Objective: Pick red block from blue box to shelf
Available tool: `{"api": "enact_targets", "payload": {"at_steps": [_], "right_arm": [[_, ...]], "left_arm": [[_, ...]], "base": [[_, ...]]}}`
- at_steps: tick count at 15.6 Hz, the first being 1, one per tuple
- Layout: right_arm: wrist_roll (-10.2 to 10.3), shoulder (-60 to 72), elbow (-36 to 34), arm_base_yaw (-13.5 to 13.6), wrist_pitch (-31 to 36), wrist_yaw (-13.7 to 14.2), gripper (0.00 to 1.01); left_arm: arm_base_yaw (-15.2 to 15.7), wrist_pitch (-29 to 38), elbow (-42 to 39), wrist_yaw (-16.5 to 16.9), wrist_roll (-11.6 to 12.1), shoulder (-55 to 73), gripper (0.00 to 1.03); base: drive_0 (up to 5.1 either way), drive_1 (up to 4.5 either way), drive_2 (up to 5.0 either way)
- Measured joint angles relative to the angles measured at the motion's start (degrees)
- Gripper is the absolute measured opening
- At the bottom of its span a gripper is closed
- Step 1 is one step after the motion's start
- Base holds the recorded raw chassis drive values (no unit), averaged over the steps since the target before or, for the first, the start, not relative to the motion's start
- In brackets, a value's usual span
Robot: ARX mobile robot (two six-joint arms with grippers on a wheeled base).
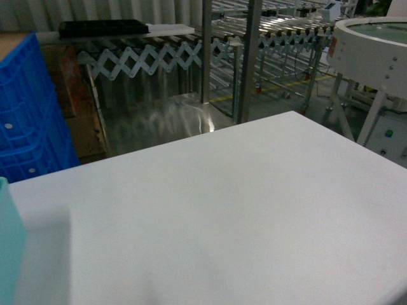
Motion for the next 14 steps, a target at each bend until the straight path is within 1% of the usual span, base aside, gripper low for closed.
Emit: {"api": "enact_targets", "payload": {"at_steps": [14], "right_arm": [[0.0, 0.1, 0.0, 0.0, 0.1, 0.0, 0.27]], "left_arm": [[0.0, -0.2, 0.0, 0.1, 0.0, 0.0, 0.98]], "base": [[3.2, -3.62, -3.6]]}}
